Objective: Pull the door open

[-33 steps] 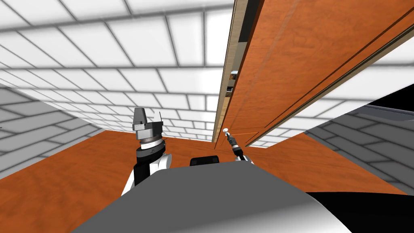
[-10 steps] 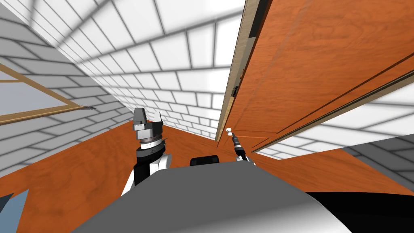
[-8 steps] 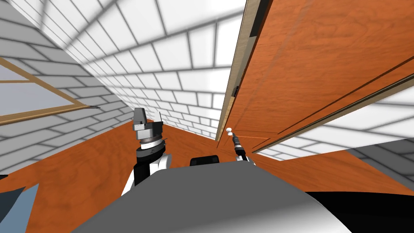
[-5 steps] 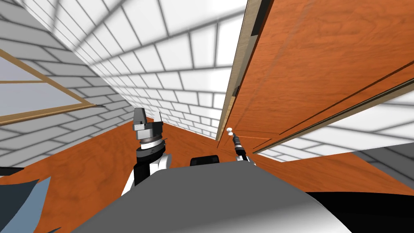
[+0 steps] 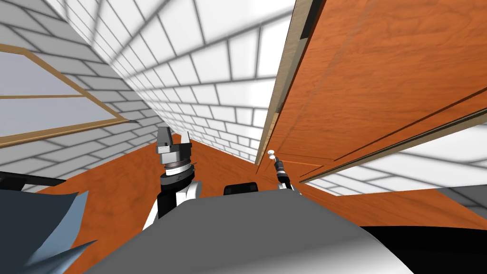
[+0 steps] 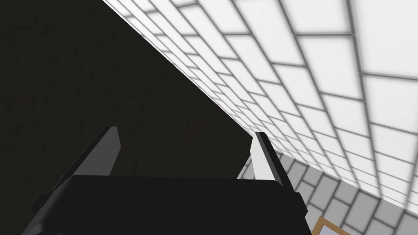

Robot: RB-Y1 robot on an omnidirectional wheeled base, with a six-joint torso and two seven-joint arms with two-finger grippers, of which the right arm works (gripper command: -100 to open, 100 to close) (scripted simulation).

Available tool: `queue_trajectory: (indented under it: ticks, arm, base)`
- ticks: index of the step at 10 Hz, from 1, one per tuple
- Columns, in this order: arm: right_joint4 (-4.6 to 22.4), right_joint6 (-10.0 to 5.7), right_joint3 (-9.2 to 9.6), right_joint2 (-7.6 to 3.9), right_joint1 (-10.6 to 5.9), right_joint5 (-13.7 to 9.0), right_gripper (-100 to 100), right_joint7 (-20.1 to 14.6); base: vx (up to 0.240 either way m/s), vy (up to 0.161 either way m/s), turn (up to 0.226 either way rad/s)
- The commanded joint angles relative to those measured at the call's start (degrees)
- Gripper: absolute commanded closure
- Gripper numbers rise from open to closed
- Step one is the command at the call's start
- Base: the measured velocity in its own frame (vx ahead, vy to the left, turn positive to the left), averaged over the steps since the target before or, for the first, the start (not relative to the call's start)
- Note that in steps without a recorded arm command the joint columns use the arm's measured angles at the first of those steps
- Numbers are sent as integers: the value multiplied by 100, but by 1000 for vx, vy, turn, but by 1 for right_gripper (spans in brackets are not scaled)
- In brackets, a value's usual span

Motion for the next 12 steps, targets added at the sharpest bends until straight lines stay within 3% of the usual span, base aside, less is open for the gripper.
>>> queue_trajectory:
  ticks: [1,2,4,7,9,11,12]
  arm:
    - [88,-104,146,82,-123,-97,100,-286]
    - [88,-104,146,82,-123,-97,100,-331]
    - [110,-72,177,59,-137,-367,100,-749]
    - [122,-56,192,48,-144,-502,100,-1048]
    - [145,-24,222,25,-158,-771,100,-1437]
    - [156,-8,237,14,-165,-902,100,-1719]
    - [264,56,175,-20,-115,-996,-100,-1791]
  base:
    - [-52,-20,115]
    - [-48,-13,77]
    - [-69,-19,131]
    - [-62,-24,96]
    - [-63,-29,152]
    - [-75,-16,96]
    - [-67,-24,12]
